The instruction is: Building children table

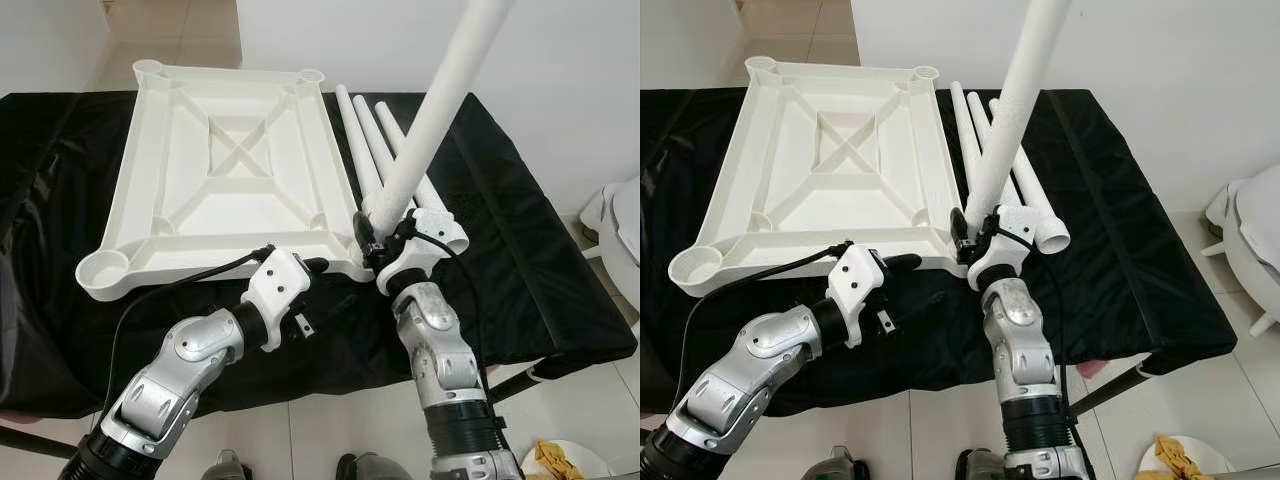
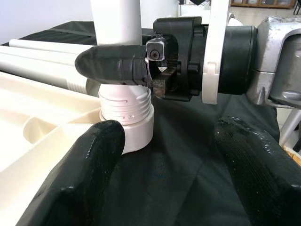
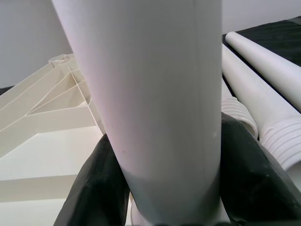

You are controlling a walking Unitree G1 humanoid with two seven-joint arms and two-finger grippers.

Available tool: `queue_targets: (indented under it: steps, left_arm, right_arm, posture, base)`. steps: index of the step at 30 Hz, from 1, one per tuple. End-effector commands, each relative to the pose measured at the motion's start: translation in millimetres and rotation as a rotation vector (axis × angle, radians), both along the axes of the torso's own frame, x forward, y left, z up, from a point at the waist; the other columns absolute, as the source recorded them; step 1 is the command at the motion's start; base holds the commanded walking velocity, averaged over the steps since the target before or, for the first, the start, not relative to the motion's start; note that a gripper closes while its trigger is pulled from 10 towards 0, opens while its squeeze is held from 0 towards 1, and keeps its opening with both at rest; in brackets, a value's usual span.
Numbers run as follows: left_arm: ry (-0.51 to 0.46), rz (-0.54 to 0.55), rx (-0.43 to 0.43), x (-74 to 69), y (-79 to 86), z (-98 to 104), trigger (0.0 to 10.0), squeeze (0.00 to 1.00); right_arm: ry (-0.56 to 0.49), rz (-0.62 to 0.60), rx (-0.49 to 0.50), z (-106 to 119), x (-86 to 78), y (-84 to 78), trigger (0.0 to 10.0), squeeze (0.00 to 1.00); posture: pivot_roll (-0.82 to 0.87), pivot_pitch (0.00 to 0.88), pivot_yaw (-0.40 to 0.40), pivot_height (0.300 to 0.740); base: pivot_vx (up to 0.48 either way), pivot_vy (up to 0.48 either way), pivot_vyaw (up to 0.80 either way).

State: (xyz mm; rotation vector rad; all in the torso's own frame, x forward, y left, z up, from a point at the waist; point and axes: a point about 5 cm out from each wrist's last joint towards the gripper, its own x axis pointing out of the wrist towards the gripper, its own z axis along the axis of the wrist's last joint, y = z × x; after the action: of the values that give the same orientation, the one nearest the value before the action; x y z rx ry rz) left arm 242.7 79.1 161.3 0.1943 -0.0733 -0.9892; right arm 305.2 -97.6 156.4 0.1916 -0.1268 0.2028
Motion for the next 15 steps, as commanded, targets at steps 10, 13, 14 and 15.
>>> queue_targets:
  steps: [10,13,14,15]
  left_arm:
    - [0.011,-0.071,0.019,-4.8,-3.7,-2,10.0,0.00]
    - [0.014,-0.070,0.023,-4.8,-3.2,-2,10.0,0.00]
    - [0.015,-0.069,0.026,-4.3,-2.5,-3,10.0,0.00]
    - [0.015,-0.069,0.026,-4.3,-2.5,-3,10.0,0.00]
  right_arm:
    - [-0.037,0.144,0.046,3,-9.1,-2.0,10.0,1.00]
    - [-0.058,0.186,0.018,4,-12.2,-4.2,10.0,1.00]
    - [-0.072,0.207,0.003,5,-14.1,-6.4,10.0,0.64]
    - [-0.072,0.207,0.003,5,-14.1,-6.4,10.0,0.64]
  posture:
    - [-0.02,0.083,-0.009,0.740]
    - [-0.03,0.084,-0.008,0.740]
    - [-0.03,0.085,-0.006,0.740]
    - [-0.03,0.085,-0.006,0.740]
  base:
    - [0.000,0.000,0.00]
    - [0.000,0.000,0.00]
    - [0.000,0.000,0.00]
    - [0.000,0.000,0.00]
